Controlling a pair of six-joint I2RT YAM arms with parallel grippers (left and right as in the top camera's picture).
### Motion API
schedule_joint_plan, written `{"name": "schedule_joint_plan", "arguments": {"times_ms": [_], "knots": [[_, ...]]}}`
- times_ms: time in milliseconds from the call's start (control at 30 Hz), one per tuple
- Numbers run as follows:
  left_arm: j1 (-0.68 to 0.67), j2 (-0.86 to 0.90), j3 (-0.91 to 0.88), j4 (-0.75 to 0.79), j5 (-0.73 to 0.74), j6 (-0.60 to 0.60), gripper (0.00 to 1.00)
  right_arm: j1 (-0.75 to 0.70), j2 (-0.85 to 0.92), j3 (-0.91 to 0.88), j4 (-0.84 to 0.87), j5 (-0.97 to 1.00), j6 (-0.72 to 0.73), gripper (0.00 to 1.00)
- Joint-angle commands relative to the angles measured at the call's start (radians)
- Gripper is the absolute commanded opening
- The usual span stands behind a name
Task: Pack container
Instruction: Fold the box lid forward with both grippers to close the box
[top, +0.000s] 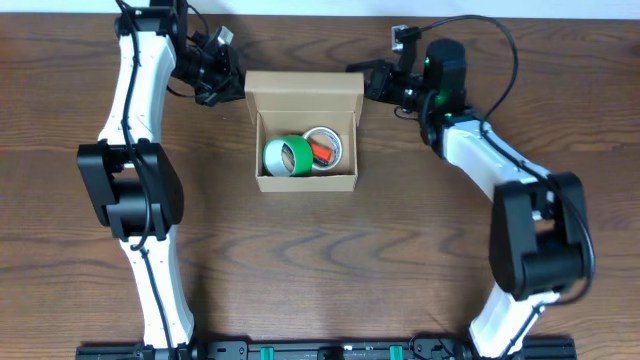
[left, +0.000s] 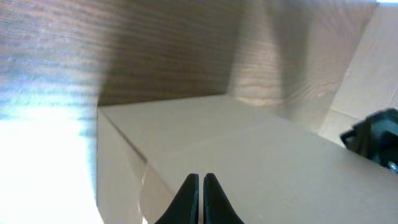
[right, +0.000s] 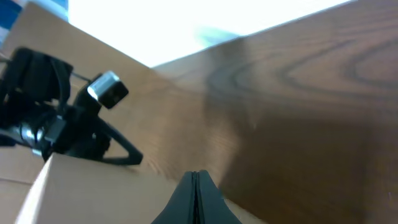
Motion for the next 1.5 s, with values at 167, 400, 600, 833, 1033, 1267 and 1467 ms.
{"name": "schedule_joint_plan", "arguments": {"times_ms": [167, 400, 600, 833, 1033, 1267, 1467], "knots": [[-0.005, -0.025, 0.142, -0.16, -0.187, 0.048, 0.05, 0.101, -0.181, 0.008, -0.322, 0.118, -0.201, 0.02], [-0.005, -0.087, 0.156, -0.204, -0.351, 0.008, 0.05, 0.227, -0.24, 0.014, -0.508, 0.325, -0.224, 0.01], [-0.005, -0.137, 0.156, -0.21, -0.505, -0.058, 0.05, 0.335, -0.233, 0.015, -0.62, 0.49, -0.224, 0.01], [-0.005, -0.168, 0.156, -0.246, -0.628, -0.15, 0.05, 0.415, -0.204, 0.015, -0.69, 0.579, -0.223, 0.01], [-0.005, -0.171, 0.156, -0.277, -0.636, -0.165, 0.05, 0.443, -0.137, 0.015, -0.733, 0.586, -0.223, 0.01], [-0.005, -0.171, 0.156, -0.279, -0.635, -0.172, 0.06, 0.473, -0.079, 0.015, -0.782, 0.609, -0.235, 0.01], [-0.005, -0.171, 0.156, -0.277, -0.635, -0.171, 0.06, 0.488, -0.098, 0.016, -0.771, 0.606, -0.255, 0.01]]}}
